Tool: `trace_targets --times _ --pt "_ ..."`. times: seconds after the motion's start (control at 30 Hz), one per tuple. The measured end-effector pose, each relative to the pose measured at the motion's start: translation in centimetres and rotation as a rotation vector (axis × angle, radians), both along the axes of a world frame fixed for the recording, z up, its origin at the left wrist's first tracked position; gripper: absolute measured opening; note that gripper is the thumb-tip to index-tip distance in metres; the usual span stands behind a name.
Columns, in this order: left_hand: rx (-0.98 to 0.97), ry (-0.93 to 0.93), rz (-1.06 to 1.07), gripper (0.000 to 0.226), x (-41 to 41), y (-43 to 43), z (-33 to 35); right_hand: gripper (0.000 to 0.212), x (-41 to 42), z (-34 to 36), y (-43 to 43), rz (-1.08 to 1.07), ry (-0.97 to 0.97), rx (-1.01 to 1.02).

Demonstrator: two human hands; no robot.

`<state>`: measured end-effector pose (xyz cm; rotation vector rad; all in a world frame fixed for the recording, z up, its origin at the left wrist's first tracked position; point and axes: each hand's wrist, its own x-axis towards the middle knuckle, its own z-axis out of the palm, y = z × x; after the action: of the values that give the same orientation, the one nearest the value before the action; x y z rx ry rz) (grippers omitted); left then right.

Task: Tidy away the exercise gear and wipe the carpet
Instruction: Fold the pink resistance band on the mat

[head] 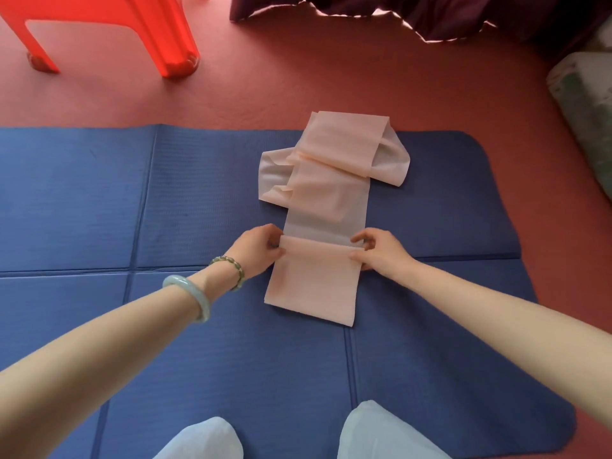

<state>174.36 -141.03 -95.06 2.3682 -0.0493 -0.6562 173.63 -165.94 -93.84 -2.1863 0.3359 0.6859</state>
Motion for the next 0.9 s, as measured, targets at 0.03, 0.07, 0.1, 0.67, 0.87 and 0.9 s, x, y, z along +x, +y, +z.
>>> trace_targets --times 0.03,0.07,0.1,0.67,0.87,0.9 --pt "0.045 -0.052 -0.02 0.035 -0.3 0.0 -0.5 0.041 0.1 -0.3 0.0 0.057 -0.032 -0.101" --pt "0.083 -0.13 -0.059 0.042 -0.8 0.0 -0.8 0.047 0.0 -0.4 0.1 0.128 -0.078 -0.201" --pt "0.101 -0.232 -0.126 0.045 -1.4 0.0 -0.8 0.051 -0.5 -0.3 0.4 0.207 -0.148 -0.281" --pt "0.101 -0.437 -0.843 0.018 -5.9 1.9 0.2 0.001 -8.4 0.0 2.6 0.868 -0.398 -0.209" --pt "0.031 0.328 -0.8 0.005 -9.1 1.4 3.8 0.015 -12.3 3.7 3.9 0.787 0.32 0.076" --pt "0.003 0.41 -0.76 0.005 -9.4 1.4 3.9 0.013 -12.2 4.0 3.9 0.774 0.365 0.103"
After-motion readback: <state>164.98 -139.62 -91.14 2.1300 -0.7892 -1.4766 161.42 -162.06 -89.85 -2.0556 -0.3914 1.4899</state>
